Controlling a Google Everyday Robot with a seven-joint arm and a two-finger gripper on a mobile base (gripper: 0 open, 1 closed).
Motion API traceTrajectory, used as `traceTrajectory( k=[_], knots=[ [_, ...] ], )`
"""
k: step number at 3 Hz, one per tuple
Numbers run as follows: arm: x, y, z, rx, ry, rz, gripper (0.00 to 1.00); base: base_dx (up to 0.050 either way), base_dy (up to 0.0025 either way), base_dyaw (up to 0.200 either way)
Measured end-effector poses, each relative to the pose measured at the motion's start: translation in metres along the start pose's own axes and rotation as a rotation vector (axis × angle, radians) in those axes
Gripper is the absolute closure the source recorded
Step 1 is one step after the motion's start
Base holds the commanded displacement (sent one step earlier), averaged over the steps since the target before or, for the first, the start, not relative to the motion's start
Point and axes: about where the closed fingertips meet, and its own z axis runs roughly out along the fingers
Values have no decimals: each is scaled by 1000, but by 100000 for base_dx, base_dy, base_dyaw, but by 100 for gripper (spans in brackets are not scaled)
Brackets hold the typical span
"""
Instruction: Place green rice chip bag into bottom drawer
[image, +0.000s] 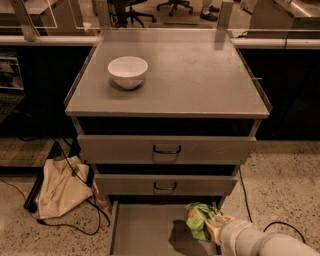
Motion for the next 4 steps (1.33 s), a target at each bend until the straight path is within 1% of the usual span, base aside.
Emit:
traceTrajectory(
  k=[1, 2, 3, 4],
  knots=[
    [18, -4, 58, -67, 56, -4, 100, 0, 0, 0],
    [19, -4, 59, -69, 59, -2, 100, 0, 0, 0],
    [22, 0, 61, -96, 66, -31, 100, 0, 0, 0],
    [29, -10, 72, -152, 38, -61, 100, 0, 0, 0]
  ],
)
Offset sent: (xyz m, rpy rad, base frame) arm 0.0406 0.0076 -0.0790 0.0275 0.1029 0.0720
